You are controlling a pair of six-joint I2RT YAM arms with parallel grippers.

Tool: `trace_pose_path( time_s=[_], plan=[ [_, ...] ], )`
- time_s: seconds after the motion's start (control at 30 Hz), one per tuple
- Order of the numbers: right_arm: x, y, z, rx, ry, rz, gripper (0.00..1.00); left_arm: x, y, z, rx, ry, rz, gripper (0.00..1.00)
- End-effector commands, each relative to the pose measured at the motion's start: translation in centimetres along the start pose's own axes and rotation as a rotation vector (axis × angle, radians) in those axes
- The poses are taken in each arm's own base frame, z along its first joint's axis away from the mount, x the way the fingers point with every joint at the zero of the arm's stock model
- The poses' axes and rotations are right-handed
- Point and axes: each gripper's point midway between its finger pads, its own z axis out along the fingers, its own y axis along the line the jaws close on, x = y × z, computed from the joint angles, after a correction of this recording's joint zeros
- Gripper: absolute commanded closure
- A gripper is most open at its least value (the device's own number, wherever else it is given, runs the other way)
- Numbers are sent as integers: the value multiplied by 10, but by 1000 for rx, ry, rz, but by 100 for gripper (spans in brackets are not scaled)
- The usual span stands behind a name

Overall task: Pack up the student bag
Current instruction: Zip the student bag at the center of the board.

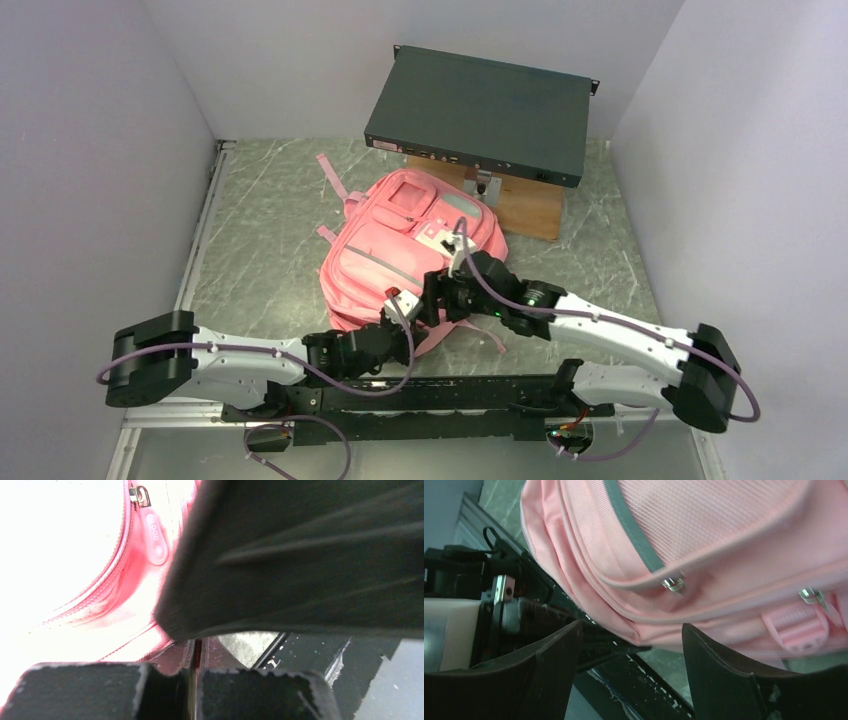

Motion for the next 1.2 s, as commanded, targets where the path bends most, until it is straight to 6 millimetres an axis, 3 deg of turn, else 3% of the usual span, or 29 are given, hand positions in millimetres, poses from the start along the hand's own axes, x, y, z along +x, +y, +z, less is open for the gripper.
trace_pose_path(
  time_s=[0.0, 0.17, 0.23, 0.33, 0.47, 0.53, 0.73, 0.9, 1.17],
  plan=[
    [11, -16, -13, 48, -42, 187, 25, -6, -24, -2, 168, 25, -122, 100],
    [26, -19, -15, 6, -47, 290, 18, -5, -15, 4, 186, 29, -193, 99],
    [30, -22, -15, 0, -61, 330, 21, -4, -15, 6, 197, 33, -208, 96],
    [33, -26, -11, -26, -95, 371, 49, -1, -12, 8, 192, 40, -228, 94],
    [29, -25, -4, -62, -142, 354, 75, 4, -7, 11, 189, 54, -264, 91],
    [29, -28, -1, -48, -142, 348, 82, 5, -4, 12, 182, 56, -274, 89],
    [23, -34, 6, -9, -158, 312, 86, 4, -1, 14, 180, 63, -284, 80],
    [25, -29, 8, -30, -140, 306, 95, 4, 2, 19, 162, 75, -300, 73],
    [29, -32, 11, -23, -130, 316, 97, 7, 14, 24, 92, 113, -368, 58]
  ],
)
